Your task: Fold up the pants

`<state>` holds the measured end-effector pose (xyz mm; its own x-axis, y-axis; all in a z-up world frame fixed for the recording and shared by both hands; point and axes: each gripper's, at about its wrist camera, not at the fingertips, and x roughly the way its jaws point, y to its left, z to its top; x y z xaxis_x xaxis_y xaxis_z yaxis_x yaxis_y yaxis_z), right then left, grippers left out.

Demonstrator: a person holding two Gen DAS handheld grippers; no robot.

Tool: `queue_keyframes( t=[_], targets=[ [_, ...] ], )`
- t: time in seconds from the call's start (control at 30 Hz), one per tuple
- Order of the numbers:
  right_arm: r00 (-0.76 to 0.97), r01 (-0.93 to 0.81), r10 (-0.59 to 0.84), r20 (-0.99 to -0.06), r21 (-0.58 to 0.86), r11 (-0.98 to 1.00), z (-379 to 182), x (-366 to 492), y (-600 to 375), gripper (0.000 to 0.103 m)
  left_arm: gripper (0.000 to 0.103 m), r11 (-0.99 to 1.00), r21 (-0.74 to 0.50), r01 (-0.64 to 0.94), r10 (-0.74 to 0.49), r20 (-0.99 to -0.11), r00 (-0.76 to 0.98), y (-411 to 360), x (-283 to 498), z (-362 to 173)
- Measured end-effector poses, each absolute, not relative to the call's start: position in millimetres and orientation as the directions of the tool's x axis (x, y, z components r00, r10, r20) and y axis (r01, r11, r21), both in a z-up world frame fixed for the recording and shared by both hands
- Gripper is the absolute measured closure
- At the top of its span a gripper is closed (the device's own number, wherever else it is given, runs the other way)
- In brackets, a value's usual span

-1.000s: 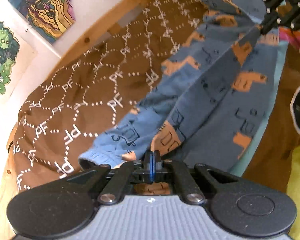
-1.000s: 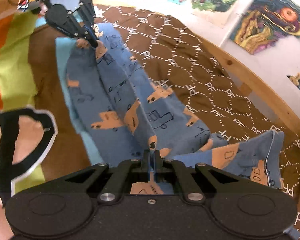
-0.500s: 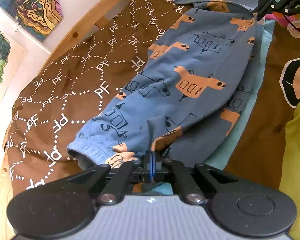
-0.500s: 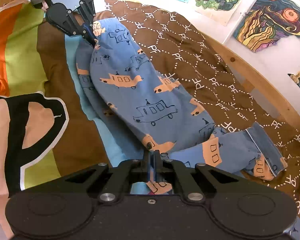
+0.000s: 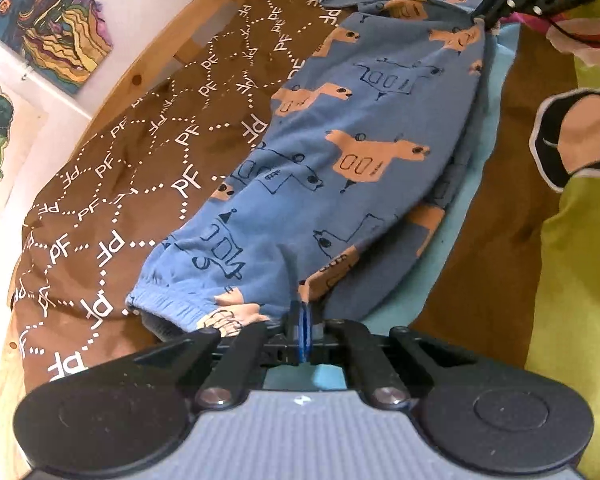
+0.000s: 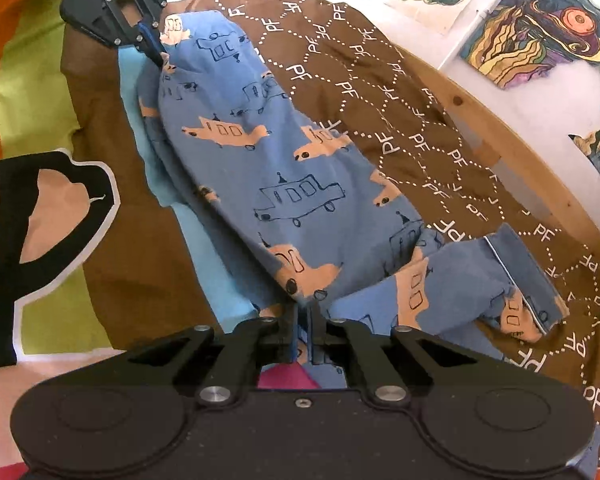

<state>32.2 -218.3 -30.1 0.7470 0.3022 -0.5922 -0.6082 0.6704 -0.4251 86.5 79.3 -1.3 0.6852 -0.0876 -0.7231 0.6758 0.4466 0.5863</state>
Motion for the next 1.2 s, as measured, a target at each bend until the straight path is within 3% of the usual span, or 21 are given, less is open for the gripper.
queue_keyframes(
  t=[0.03,0.1,0.17,0.3,0.37,0.43,0.57,0.73,0.87,1.03,1.2],
  targets=[
    [0.752,-0.602,0.298,-0.588,-0.426,0.676,-29,32,-219,0.091,0.092,0.466,0.565,0.681,-0.095,-0.733,0.673,79,88,2],
    [0.767,-0.574,0.287,-0.573,-0.414,0.707,-26,30,-223,0.077,0.065,0.525,0.513,0.679,-0.114,-0.748,0.653,80,93,8],
    [0.775,-0.545,0.269,-0.572,-0.389,0.742,-22,28,-229,0.063,0.045,0.584,0.456,0.671,-0.144,-0.756,0.639,78,95,16],
    [0.801,-0.418,0.199,-0.564,-0.290,0.861,-5,19,-250,0.035,0.022,0.663,0.332,0.671,-0.247,-0.749,0.615,60,96,28],
    [0.807,-0.310,0.152,-0.571,-0.191,0.931,4,9,-268,0.019,0.017,0.674,0.276,0.686,-0.317,-0.730,0.606,42,96,32],
    [0.805,-0.226,0.120,-0.581,-0.113,0.968,8,-2,-286,0.014,0.015,0.663,0.217,0.717,-0.386,-0.721,0.576,21,96,33],
    [0.819,-0.191,0.066,-0.570,-0.164,0.968,15,-4,-299,0.003,0.015,0.612,0.103,0.784,-0.507,-0.711,0.488,-34,108,27],
    [0.832,-0.196,0.129,-0.539,-0.069,0.978,32,28,-327,0.003,0.015,0.572,-0.062,0.818,-0.618,-0.688,0.381,-86,124,15],
    [0.814,-0.252,0.228,-0.535,0.029,0.967,46,66,-342,0.003,0.017,0.586,-0.093,0.805,-0.628,-0.680,0.378,-105,135,1],
    [0.776,-0.305,0.321,-0.544,0.122,0.944,62,122,-339,0.004,0.026,0.670,-0.230,0.706,-0.636,-0.668,0.386,-107,153,-3],
    [0.761,-0.310,0.322,-0.563,0.119,0.943,70,169,-318,0.017,0.055,0.715,-0.252,0.652,-0.608,-0.685,0.401,-112,159,1]
  ],
)
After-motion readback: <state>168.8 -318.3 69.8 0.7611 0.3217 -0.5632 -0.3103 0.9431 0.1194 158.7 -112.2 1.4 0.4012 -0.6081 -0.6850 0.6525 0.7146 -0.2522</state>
